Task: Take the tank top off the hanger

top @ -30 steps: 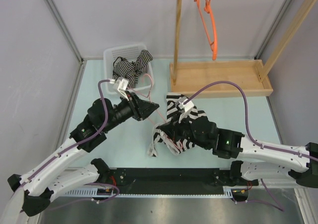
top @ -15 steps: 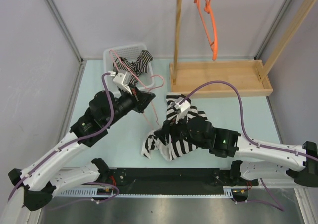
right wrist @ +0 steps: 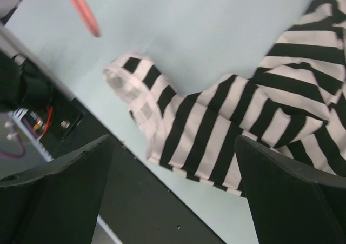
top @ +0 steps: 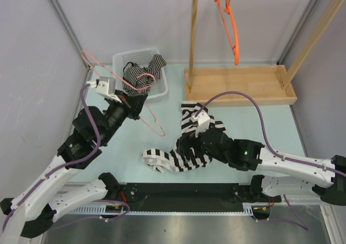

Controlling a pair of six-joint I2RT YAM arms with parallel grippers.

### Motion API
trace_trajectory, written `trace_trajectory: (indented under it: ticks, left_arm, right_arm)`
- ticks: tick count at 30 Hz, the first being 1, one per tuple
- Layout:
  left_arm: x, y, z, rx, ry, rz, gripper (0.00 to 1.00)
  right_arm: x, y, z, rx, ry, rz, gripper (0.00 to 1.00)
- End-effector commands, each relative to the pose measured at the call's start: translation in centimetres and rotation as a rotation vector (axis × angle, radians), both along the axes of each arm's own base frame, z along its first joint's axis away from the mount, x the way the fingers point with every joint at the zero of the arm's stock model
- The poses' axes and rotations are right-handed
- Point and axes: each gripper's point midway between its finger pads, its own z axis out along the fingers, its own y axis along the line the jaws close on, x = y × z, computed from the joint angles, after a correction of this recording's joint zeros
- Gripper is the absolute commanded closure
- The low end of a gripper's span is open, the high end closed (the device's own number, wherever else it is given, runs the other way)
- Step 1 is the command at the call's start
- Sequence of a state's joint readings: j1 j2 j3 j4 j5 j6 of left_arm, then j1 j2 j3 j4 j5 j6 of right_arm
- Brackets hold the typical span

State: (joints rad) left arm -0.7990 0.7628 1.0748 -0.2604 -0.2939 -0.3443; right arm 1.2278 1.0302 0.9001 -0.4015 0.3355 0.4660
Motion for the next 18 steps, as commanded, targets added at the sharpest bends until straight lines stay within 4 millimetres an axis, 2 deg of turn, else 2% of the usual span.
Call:
trace_trajectory:
  ticks: [1,3,4,5,9,12,15,16,18]
  left_arm:
    - [-1.2,-0.7,0.8,-0.194,0.101,-0.049,1.0]
    - [-1.8,-1.5,0.3,-0.272,0.16,-0.087,1.0]
    - [-2.0,-1.6,0.3,-0.301,0.175,-0.097,1.0]
    - [-2.2,-2.1,-0.4,-0.338,0.219,-0.113,1.0]
    - [-2.7,-3.1,-1.4,-0.401,0.29,-0.158,1.0]
    - [-3.1,-4.0,-2.1,-0.42,0.339,-0.195,1.0]
    - [-3.6,-5.0,-2.4,-0.457,0.368,-0.25,1.0]
    - [-3.9,-5.4,-1.9,-0.483,0.357,-0.287,1.0]
    - [-4.2,-6.1,-2.4,-0.504,0.382,-0.323,1.0]
  right_arm:
    - [-2.5,2.1,4.8,0.138,-0.09,0.163,0.0]
    - [-3.4,2.6,5.5,0.171,-0.108,0.194,0.0]
    - [-3.4,2.8,6.4,0.207,-0.124,0.195,0.0]
    - [-3.1,2.8,6.4,0.215,-0.133,0.172,0.01]
    - [-2.8,3.2,7.2,0.257,-0.155,0.151,0.09]
    - [-2.7,3.6,7.4,0.274,-0.16,0.145,0.19]
    - [-2.6,4.0,7.0,0.27,-0.153,0.142,0.42]
    - [-2.6,4.1,6.8,0.268,-0.147,0.14,0.48]
    - [-2.4,4.1,6.3,0.255,-0.139,0.126,0.58]
